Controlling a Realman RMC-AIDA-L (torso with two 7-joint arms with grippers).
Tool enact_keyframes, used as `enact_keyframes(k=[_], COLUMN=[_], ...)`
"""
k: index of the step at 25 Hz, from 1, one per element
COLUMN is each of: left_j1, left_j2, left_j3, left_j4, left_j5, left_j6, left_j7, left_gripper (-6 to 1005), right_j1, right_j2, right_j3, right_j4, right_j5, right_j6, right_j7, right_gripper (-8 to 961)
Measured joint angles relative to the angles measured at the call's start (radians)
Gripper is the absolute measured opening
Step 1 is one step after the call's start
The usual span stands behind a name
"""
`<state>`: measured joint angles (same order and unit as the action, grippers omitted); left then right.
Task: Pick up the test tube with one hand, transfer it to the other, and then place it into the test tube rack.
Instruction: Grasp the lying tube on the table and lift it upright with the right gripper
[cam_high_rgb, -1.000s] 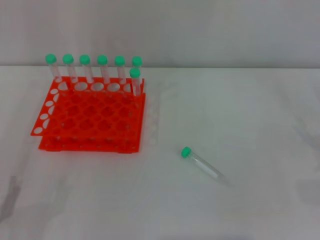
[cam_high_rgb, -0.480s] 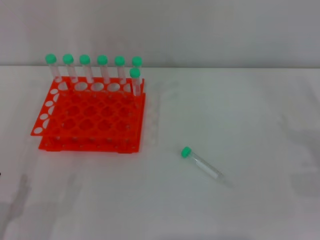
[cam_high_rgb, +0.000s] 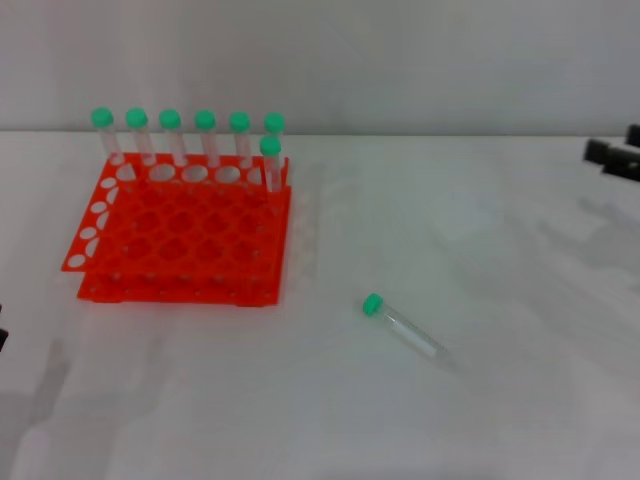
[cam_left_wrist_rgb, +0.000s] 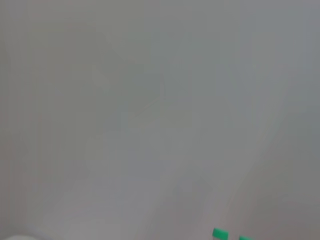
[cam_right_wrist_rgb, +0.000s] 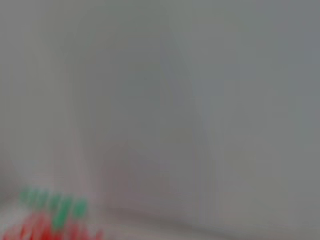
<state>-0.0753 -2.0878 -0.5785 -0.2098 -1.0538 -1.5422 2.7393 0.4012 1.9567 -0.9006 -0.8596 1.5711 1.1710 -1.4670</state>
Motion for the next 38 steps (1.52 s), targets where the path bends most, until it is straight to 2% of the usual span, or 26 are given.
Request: enact_keyframes(k=[3, 4, 5, 8, 9, 10, 13, 16, 20, 26, 38], left_j1=[-0.025, -0.030, -0.035, -0.046, -0.052, -0.057, -0.067, -0.082, -0.087, -0.090, -0.075], left_j2=[0.002, 0.003, 0.003, 0.003, 0.004, 0.004, 0.007, 0.006, 0.004, 0.004, 0.000], left_j3=[-0.004, -0.005, -0.005, -0.007, -0.007, -0.007, -0.007, -0.007, -0.007, -0.005, -0.001], left_j4=[0.006, 0.008, 0.009, 0.010, 0.011, 0.013, 0.029, 0.060, 0.065, 0.062, 0.050], left_j5=[-0.004, -0.007, -0.009, -0.030, -0.042, -0.048, -0.055, -0.056, -0.056, -0.056, -0.055], left_j6=[0.005, 0.007, 0.011, 0.022, 0.026, 0.029, 0.032, 0.041, 0.045, 0.042, 0.036], left_j7=[0.000, 0.000, 0.000, 0.002, 0.003, 0.002, 0.000, 0.000, 0.000, 0.000, -0.007], left_gripper=[881, 881, 881, 881, 881, 881, 881, 881, 880, 880, 880], right_j1=[0.037, 0.057, 0.079, 0.134, 0.145, 0.158, 0.188, 0.244, 0.334, 0.444, 0.530], right_j2=[-0.020, -0.019, -0.014, 0.043, 0.054, 0.061, 0.052, 0.060, 0.063, 0.071, 0.071], right_j3=[-0.091, -0.108, -0.123, -0.162, -0.189, -0.245, -0.452, -0.607, -0.762, -0.911, -0.974], right_j4=[-0.197, -0.241, -0.280, -0.426, -0.469, -0.520, -0.635, -0.691, -0.665, -0.516, -0.284], right_j5=[-0.301, -0.388, -0.469, -0.696, -0.752, -0.808, -0.911, -0.997, -1.026, -1.021, -0.948], right_j6=[0.020, 0.037, 0.060, 0.157, 0.179, 0.197, 0.230, 0.278, 0.304, 0.302, 0.227], right_j7=[0.290, 0.361, 0.425, 0.586, 0.635, 0.706, 0.945, 1.138, 1.337, 1.487, 1.494], right_gripper=[862, 859, 857, 850, 847, 845, 838, 831, 821, 807, 778])
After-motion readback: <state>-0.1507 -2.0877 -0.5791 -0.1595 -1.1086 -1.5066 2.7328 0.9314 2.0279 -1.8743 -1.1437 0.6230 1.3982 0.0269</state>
